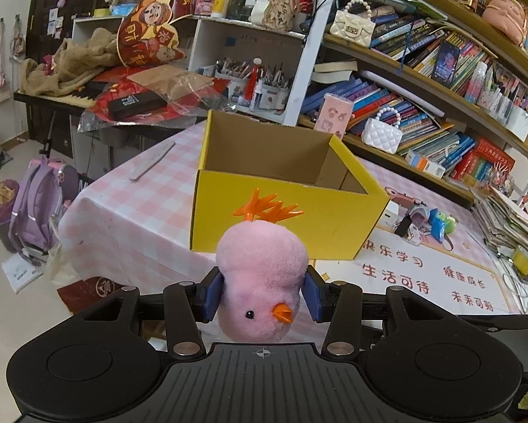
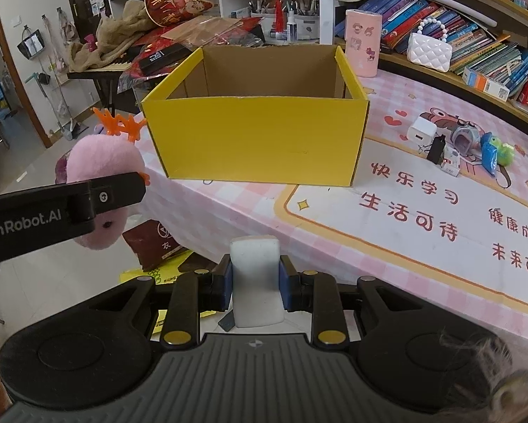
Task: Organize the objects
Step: 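Carry the pink chick plush and white block up over the yellow box with both grippers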
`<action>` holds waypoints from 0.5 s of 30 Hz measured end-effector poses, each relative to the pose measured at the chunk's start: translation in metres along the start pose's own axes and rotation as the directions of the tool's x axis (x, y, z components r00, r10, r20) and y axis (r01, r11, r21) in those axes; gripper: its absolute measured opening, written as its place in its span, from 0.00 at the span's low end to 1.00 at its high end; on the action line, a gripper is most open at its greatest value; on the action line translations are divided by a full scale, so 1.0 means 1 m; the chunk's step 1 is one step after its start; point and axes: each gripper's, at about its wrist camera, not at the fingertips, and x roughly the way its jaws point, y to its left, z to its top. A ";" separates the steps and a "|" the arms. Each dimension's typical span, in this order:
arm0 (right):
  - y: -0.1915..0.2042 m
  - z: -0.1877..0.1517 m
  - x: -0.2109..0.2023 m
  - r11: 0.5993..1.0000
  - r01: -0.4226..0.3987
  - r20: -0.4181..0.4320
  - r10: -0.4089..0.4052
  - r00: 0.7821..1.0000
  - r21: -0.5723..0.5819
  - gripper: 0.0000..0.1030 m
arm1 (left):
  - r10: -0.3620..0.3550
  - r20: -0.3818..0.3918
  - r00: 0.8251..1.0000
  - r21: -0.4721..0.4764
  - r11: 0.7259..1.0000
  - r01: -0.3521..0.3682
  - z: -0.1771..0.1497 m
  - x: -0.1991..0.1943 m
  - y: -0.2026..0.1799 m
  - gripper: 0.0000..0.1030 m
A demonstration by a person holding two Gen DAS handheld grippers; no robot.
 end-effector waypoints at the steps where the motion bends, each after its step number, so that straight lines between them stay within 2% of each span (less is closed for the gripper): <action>1: -0.001 0.001 0.000 1.000 0.001 0.004 -0.001 1.000 0.000 0.24 | 0.000 0.006 1.000 0.004 1.000 0.000 0.001 -0.001 -0.001 0.44; 3: -0.002 0.004 -0.001 1.000 0.003 0.021 -0.003 1.000 -0.002 0.24 | -0.001 0.021 1.000 0.007 1.000 0.001 0.005 -0.003 -0.004 0.44; 8: -0.007 0.023 -0.010 0.999 0.026 0.140 -0.021 0.990 -0.030 0.24 | 0.001 0.094 0.996 0.024 1.000 -0.003 0.026 -0.007 -0.009 0.44; 15: -0.022 0.082 -0.011 0.999 0.028 0.297 -0.015 0.955 -0.040 0.24 | 0.028 0.176 0.984 0.038 0.999 -0.035 0.068 0.010 -0.014 0.44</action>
